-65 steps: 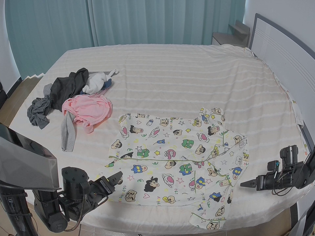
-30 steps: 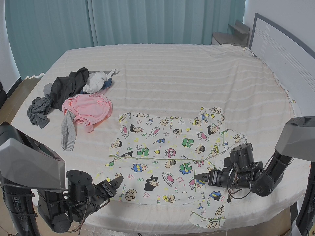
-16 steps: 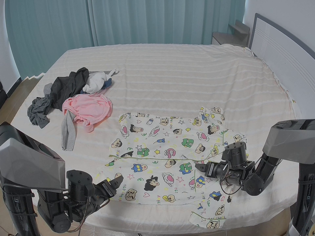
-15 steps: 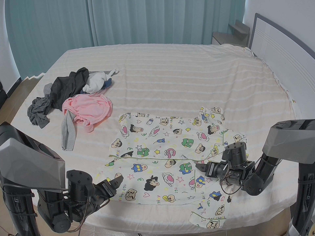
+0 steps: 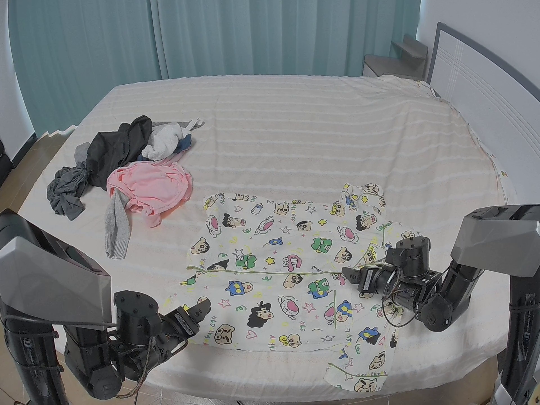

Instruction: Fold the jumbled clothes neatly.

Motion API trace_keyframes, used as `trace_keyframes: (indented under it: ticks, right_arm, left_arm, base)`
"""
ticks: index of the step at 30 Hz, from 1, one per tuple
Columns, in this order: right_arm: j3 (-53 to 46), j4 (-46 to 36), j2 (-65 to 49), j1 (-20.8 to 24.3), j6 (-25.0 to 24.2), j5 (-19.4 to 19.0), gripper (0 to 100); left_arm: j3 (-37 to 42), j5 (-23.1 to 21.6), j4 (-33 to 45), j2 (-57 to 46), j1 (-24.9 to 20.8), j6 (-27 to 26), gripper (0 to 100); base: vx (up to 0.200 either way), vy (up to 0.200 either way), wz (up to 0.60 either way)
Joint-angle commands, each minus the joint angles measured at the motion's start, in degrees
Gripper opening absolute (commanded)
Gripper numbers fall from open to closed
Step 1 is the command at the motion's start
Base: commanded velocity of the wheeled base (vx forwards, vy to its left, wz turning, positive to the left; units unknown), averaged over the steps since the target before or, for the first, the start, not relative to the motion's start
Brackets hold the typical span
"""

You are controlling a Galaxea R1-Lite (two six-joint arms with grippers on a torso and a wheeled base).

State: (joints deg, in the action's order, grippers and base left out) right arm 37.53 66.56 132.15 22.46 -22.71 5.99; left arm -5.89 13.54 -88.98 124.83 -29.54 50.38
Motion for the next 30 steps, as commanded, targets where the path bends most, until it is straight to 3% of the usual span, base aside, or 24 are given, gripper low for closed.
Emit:
trace_keyframes:
  ticks: [1,11,19,23,25,30]
  right_arm:
    - [0.9,0.1,1.1,-0.2,0.2,0.0,100]
    - [0.6,0.9,-2.3,-1.4,-0.3,-1.2,100]
    - [-6.9,0.8,-6.6,-1.0,-2.5,-7.6,100]
    - [-10.4,1.2,-9.2,-1.4,-5.7,-9.8,100]
    - [-13.2,1.3,-12.2,-0.7,-7.4,-13.7,100]
    - [-17.2,1.3,-15.2,-0.3,-7.1,-13.9,100]
  left_arm:
    - [0.0,0.0,-1.0,-0.1,0.0,0.1,100]
    - [0.0,-0.1,-1.0,0.1,0.4,0.0,100]
    - [0.4,-1.3,-1.0,-2.2,-0.1,1.8,100]
    - [2.4,-6.8,-1.0,-6.4,-0.2,5.3,100]
    - [4.4,-11.6,-1.0,-7.5,-0.2,6.2,100]
    - [5.8,-13.1,-0.3,-5.7,-0.7,5.6,100]
  base:
    - [0.000,0.000,0.00]
    - [0.000,0.000,0.00]
    - [0.000,0.000,0.00]
    - [0.000,0.000,0.00]
    - [0.000,0.000,0.00]
    - [0.000,0.000,0.00]
